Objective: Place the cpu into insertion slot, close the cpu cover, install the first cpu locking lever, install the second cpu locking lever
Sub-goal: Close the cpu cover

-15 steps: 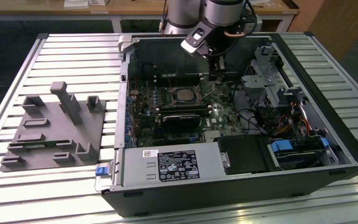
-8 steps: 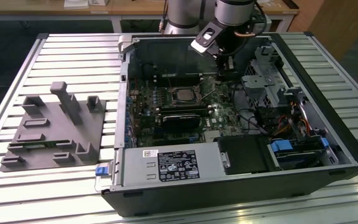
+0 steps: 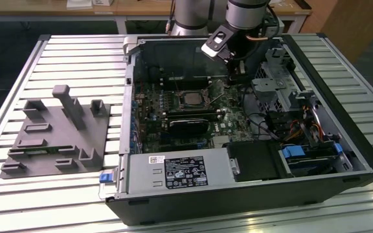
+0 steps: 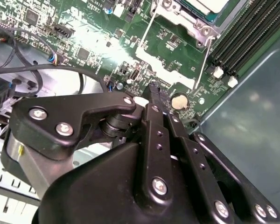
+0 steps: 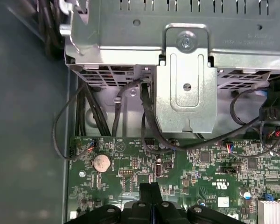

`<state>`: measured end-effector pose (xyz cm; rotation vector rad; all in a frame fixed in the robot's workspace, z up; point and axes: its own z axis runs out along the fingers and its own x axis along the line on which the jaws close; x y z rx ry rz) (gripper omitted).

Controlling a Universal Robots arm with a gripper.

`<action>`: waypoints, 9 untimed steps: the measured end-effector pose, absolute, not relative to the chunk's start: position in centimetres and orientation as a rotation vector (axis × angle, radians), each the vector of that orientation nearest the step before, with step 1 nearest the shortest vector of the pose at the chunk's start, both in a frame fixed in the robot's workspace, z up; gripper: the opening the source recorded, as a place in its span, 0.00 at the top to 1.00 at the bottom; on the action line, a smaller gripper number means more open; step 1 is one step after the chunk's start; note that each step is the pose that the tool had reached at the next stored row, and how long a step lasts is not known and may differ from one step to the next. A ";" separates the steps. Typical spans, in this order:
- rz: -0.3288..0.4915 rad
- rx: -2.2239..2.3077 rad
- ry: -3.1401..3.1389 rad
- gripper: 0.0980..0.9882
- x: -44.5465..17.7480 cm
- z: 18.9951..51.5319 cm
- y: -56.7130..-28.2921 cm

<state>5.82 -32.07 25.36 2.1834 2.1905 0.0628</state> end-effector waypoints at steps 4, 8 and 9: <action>0.056 2.183 2.191 0.98 5.9 24.7 -32.1; 0.051 2.184 2.192 0.98 5.9 24.1 -32.1; 0.051 2.184 2.192 0.98 5.9 24.0 -32.1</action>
